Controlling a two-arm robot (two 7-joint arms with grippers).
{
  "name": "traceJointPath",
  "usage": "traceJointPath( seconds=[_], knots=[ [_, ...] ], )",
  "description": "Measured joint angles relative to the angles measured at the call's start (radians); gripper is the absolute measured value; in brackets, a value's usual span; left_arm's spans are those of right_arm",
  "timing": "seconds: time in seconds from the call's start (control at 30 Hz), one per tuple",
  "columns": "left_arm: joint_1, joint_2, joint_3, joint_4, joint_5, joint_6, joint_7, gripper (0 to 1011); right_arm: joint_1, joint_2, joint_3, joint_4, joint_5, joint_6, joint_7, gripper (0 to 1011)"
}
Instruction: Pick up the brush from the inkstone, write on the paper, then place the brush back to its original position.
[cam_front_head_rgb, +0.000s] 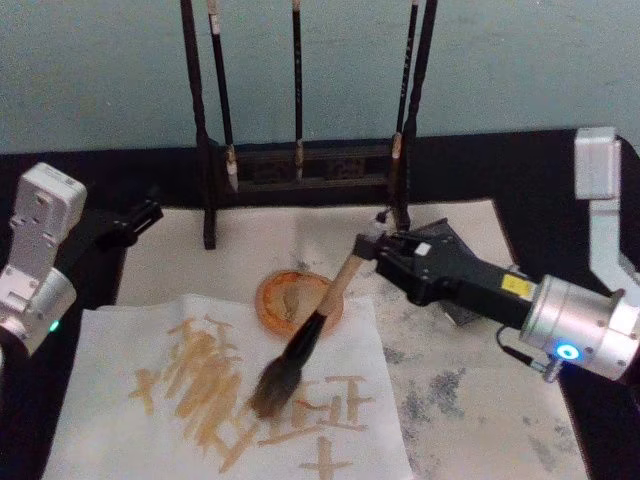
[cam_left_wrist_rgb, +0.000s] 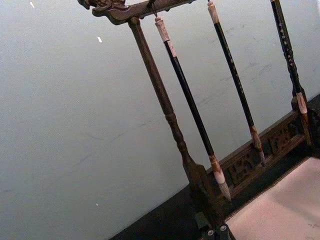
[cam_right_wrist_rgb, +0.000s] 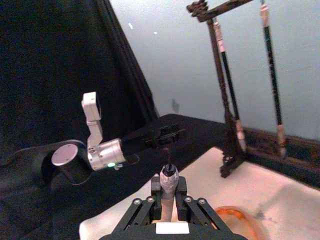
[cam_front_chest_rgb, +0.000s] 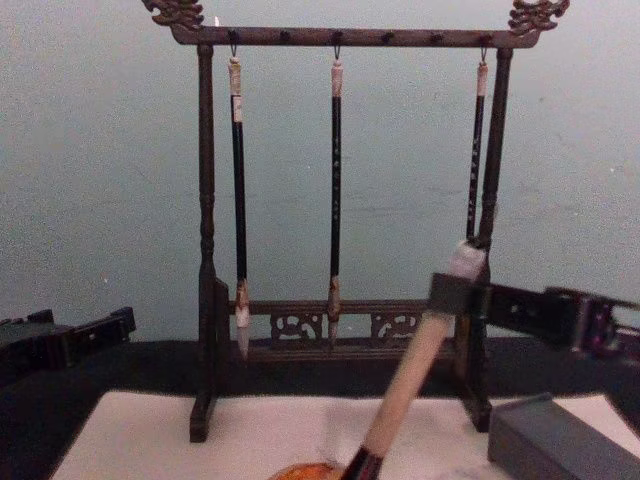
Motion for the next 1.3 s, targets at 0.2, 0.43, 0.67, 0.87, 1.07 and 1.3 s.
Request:
traceJointPath(
  seconds=[0.2,0.43,0.67,0.87,1.07,1.3],
  knots=[
    [0.0,0.0,0.0,0.0,0.0,0.0,0.0,1002,-0.032,0.031,0.042,-0.019,0.011,-0.016,-0.006,168],
    [0.0,0.0,0.0,0.0,0.0,0.0,0.0,1002,-0.066,0.054,0.078,-0.029,0.025,-0.028,-0.01,168],
    [0.0,0.0,0.0,0.0,0.0,0.0,0.0,1002,-0.1,0.07,0.122,-0.052,0.034,-0.041,-0.03,168],
    [0.0,0.0,0.0,0.0,0.0,0.0,0.0,1002,-0.12,0.059,0.177,-0.078,0.085,-0.071,-0.022,168],
    [0.0,0.0,0.0,0.0,0.0,0.0,0.0,1002,-0.095,0.017,0.196,-0.071,0.132,-0.085,-0.019,168],
    [0.0,0.0,0.0,0.0,0.0,0.0,0.0,1002,-0.047,-0.045,0.186,-0.007,0.19,-0.075,-0.037,168]
  ],
)
